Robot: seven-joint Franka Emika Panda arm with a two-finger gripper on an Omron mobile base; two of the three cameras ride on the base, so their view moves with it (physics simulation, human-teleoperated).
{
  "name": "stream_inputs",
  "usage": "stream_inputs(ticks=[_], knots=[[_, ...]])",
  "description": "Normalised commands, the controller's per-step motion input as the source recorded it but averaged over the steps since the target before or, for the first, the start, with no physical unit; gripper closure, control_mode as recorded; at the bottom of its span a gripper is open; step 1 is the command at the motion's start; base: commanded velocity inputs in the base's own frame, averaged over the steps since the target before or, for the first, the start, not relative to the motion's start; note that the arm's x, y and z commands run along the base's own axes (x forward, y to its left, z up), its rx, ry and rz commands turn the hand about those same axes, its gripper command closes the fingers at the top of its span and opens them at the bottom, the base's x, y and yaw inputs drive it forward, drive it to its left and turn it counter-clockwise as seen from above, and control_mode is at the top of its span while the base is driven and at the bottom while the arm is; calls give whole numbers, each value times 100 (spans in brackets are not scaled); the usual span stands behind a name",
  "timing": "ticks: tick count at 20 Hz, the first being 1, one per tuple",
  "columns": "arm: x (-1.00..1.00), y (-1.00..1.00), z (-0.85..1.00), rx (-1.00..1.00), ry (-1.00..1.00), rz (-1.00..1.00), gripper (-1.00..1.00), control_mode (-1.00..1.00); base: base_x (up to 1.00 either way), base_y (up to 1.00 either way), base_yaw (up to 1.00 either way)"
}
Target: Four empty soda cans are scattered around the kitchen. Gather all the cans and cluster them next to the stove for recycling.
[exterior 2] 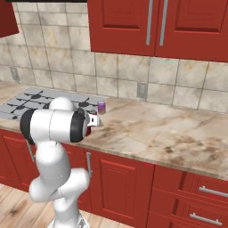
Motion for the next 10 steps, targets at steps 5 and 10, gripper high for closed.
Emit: stream_inputs(ticks=[5,10], knots=[[12,0,-20,0,0,0,100,-100,0,0,0],[25,0,-15,0,0,0,100,-100,0,0,0]])
